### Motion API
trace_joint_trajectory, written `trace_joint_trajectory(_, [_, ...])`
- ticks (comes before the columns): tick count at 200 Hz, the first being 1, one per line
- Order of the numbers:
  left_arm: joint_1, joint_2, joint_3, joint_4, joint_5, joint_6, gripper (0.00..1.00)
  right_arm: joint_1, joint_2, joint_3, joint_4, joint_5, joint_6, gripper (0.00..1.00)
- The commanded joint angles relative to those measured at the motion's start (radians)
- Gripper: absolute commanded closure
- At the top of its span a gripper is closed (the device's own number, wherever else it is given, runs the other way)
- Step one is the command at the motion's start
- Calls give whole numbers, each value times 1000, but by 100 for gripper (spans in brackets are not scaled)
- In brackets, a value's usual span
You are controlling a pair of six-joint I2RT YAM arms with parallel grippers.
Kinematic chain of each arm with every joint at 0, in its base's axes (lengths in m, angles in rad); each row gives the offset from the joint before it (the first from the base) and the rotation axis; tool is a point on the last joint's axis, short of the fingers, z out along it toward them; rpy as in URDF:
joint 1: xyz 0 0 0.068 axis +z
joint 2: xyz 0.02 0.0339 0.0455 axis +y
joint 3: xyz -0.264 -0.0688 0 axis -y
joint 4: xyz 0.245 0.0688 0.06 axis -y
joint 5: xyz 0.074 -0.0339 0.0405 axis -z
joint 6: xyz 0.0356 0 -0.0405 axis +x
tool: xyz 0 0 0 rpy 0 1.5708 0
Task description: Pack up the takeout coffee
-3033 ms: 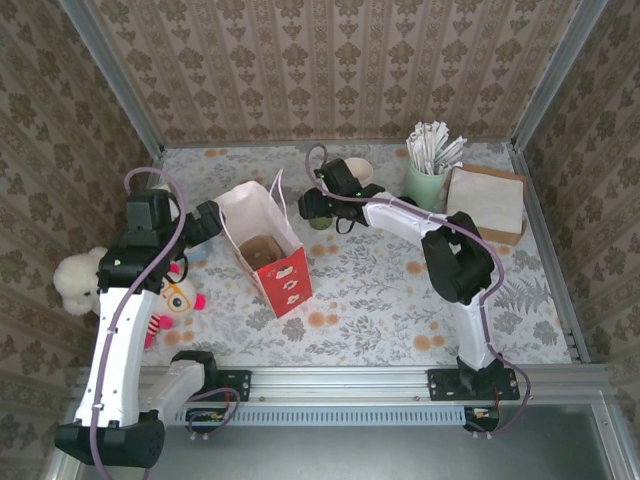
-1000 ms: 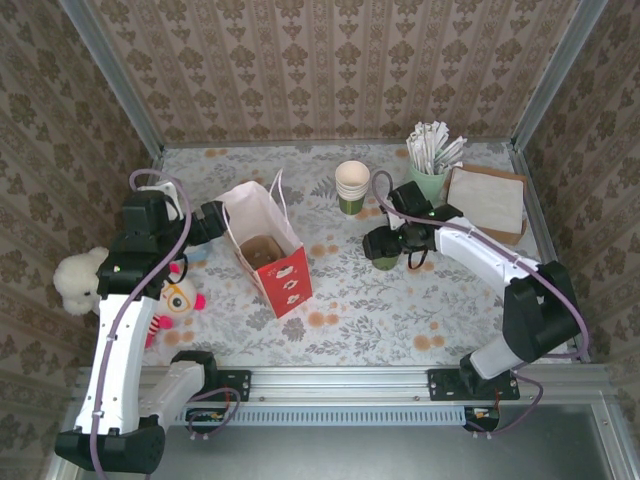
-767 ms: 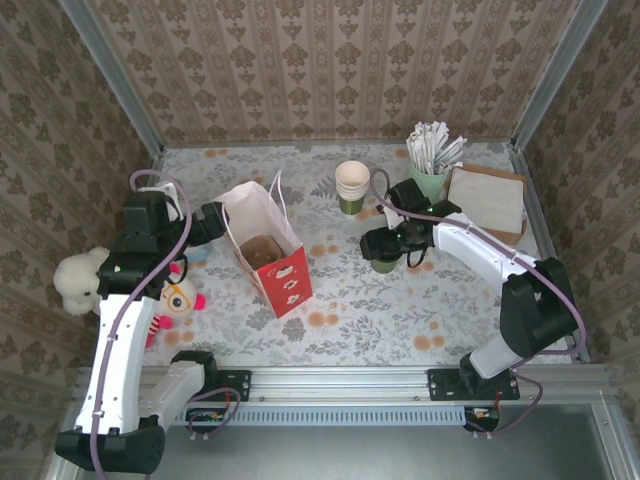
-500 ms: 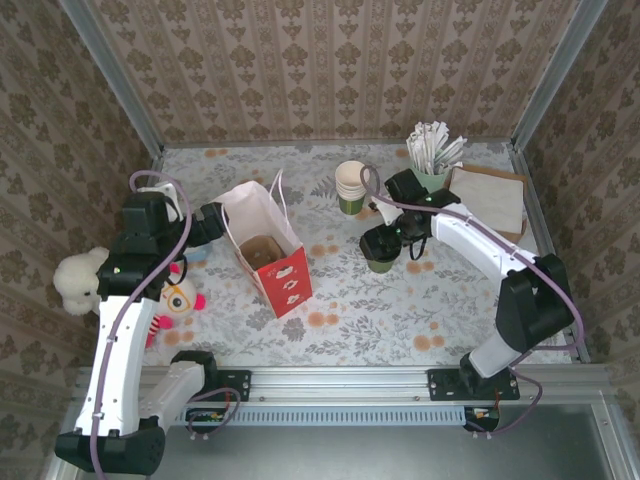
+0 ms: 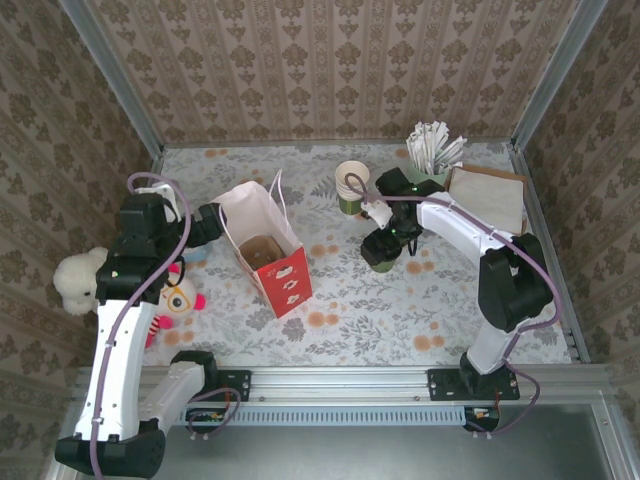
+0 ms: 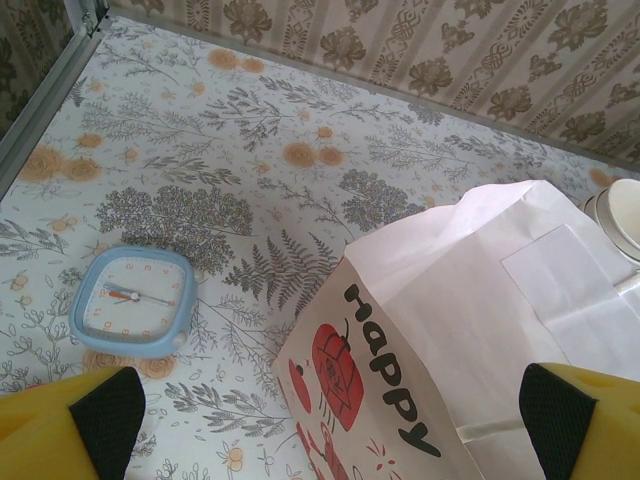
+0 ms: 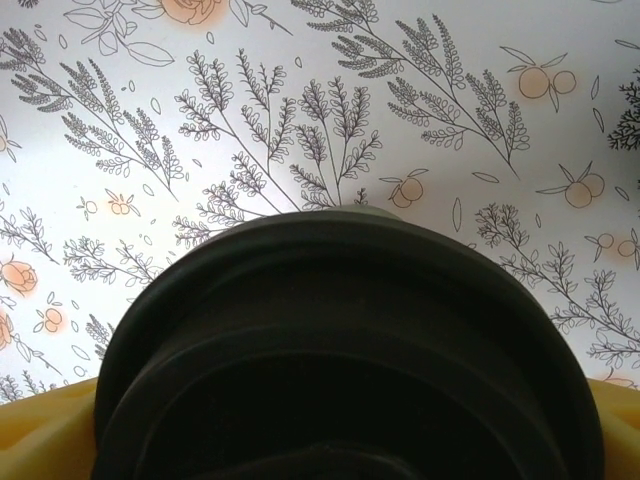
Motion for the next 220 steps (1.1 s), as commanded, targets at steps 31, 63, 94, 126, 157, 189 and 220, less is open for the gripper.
trace_joint_trajectory(31, [8, 3, 32, 16, 1, 0, 0, 31, -82, -21, 13, 160, 340, 12])
trace_joint_trajectory(63, [8, 7, 39, 14, 20, -19, 0, 108, -126, -50, 15, 351, 758, 14])
trace_joint_trajectory(94, [8, -1, 50, 9, 22, -27, 0, 188, -158, -79, 44, 477, 1005, 8])
trace_joint_trajectory(126, [7, -3, 48, 11, 62, -26, 0, 207, -148, -116, 93, 450, 1134, 8])
trace_joint_trajectory(157, [7, -17, 30, 14, 70, -17, 0, 209, -126, -158, 123, 377, 1189, 8])
trace_joint_trajectory(189, [8, -20, 14, 10, 80, -8, 0, 208, -122, -146, 95, 340, 1167, 0])
trace_joint_trajectory(220, [8, -18, 7, 8, 76, -3, 0, 174, -117, -96, 17, 292, 993, 0])
